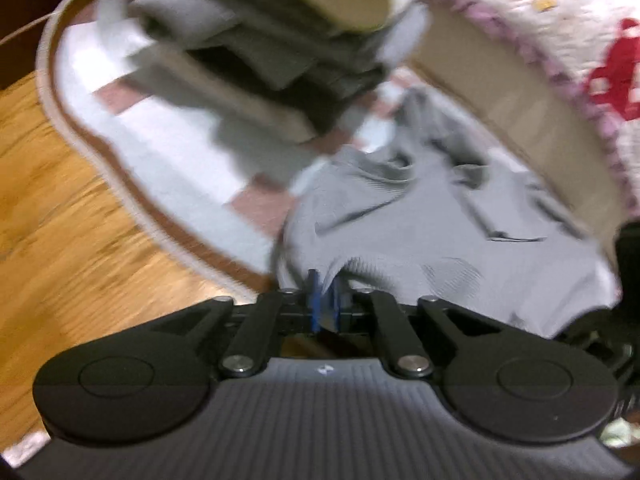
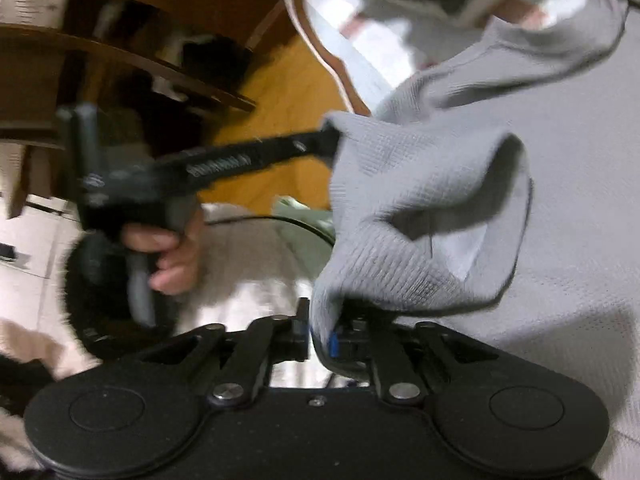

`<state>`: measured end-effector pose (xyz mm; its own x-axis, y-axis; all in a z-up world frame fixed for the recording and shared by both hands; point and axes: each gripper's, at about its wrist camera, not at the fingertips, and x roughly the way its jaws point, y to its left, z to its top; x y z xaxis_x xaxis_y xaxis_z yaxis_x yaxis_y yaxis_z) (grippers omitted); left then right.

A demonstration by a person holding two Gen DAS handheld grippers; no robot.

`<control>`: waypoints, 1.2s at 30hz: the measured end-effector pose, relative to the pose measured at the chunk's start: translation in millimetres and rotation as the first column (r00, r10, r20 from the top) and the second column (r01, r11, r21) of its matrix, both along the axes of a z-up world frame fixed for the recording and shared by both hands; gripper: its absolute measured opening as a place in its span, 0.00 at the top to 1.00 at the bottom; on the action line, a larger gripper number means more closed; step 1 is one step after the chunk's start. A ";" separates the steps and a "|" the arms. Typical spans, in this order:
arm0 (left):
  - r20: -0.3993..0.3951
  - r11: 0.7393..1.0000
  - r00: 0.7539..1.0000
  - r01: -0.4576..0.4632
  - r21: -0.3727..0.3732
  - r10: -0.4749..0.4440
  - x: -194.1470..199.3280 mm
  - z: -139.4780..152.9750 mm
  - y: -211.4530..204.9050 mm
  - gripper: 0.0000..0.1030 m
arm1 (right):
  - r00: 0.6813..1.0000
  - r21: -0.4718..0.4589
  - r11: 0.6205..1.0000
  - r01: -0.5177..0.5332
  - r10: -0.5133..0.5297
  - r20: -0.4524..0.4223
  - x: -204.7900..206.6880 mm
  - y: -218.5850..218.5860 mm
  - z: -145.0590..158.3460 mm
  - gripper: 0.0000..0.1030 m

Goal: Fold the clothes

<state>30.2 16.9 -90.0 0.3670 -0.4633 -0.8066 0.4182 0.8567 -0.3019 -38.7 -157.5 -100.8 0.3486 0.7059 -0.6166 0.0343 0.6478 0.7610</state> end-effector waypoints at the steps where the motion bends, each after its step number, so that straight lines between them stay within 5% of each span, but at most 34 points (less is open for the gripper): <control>1: 0.020 1.000 1.000 -0.003 0.008 0.003 0.7 5.0 0.5 0.85 | 1.000 -0.027 1.000 -0.007 0.007 0.016 -1.8 2.7 -1.0 0.49; 3: 0.078 1.000 0.997 0.030 0.000 -0.030 1.8 19.6 -4.1 0.77 | 0.996 -0.110 0.994 -0.013 0.023 0.087 -11.7 2.5 4.3 0.47; 5: 0.132 0.993 0.986 0.110 -0.044 -0.103 3.9 34.7 -18.6 0.53 | 0.981 -0.210 0.977 0.040 0.002 0.196 -31.0 -22.1 13.0 0.49; 8: 0.162 0.962 0.959 0.252 -0.104 -0.234 12.2 39.5 -66.6 0.52 | 0.925 -0.264 0.903 0.338 -0.267 0.271 -71.7 -104.3 19.1 0.49; 9: 0.178 0.947 0.943 0.302 -0.111 -0.280 13.9 36.9 -88.7 0.52 | 0.881 -0.263 0.853 0.451 -0.377 0.287 -89.1 -132.9 21.1 0.49; 11: 0.210 0.909 0.905 0.399 -0.122 -0.369 17.5 30.3 -135.4 0.51 | 0.743 -0.273 0.697 0.663 -0.572 0.347 -131.8 -188.7 28.4 0.49; 13: 0.210 0.880 0.878 0.459 -0.122 -0.430 22.4 15.3 -183.5 0.48 | 0.628 -0.338 0.529 0.778 -0.662 0.408 -169.3 -224.3 37.4 0.48; 17: 0.190 0.884 0.873 0.465 -0.054 -0.448 37.2 -23.9 -251.1 0.48 | 0.399 -0.408 0.186 0.894 -0.742 0.538 -240.0 -269.8 50.2 0.48; 18: 0.180 0.883 0.875 0.466 -0.060 -0.450 39.3 -31.8 -259.1 0.48 | 0.358 -0.419 0.122 0.900 -0.755 0.550 -256.2 -278.7 50.5 0.48; 22: 0.101 0.874 0.883 0.469 -0.130 -0.459 44.4 -66.5 -268.5 0.48 | 0.296 -0.516 -0.019 0.856 -0.802 0.520 -299.4 -298.4 41.0 0.48; 25: 0.116 0.871 0.877 0.479 -0.109 -0.467 45.2 -79.6 -273.8 0.47 | 0.283 -0.556 -0.037 0.831 -0.831 0.479 -319.3 -310.7 30.5 0.48; 30: 0.143 0.858 0.863 0.500 -0.115 -0.484 58.6 -79.8 -294.3 0.43 | 0.204 -0.545 -0.079 0.835 -0.875 0.439 -338.7 -348.5 -0.8 0.48; 31: 0.161 0.857 0.860 0.504 -0.112 -0.485 63.5 -75.9 -300.1 0.52 | 0.201 -0.547 -0.077 0.834 -0.880 0.430 -339.6 -354.2 -8.7 0.48; 32: 0.182 0.855 0.856 0.507 -0.108 -0.484 69.1 -70.9 -306.5 0.94 | 0.211 -0.550 -0.067 0.832 -0.880 0.425 -341.4 -359.9 -16.5 0.48; 36: 0.268 0.850 0.835 0.519 -0.092 -0.481 91.4 -50.8 -332.1 0.96 | 0.258 -0.562 -0.025 0.826 -0.871 0.417 -334.5 -383.4 -35.3 0.48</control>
<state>121.6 -315.2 -140.8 0.2142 -0.7444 -0.6325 0.8490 0.4620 -0.2562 -373.2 -540.9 -136.1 0.3647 -0.6234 -0.6917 0.9251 0.3269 0.1932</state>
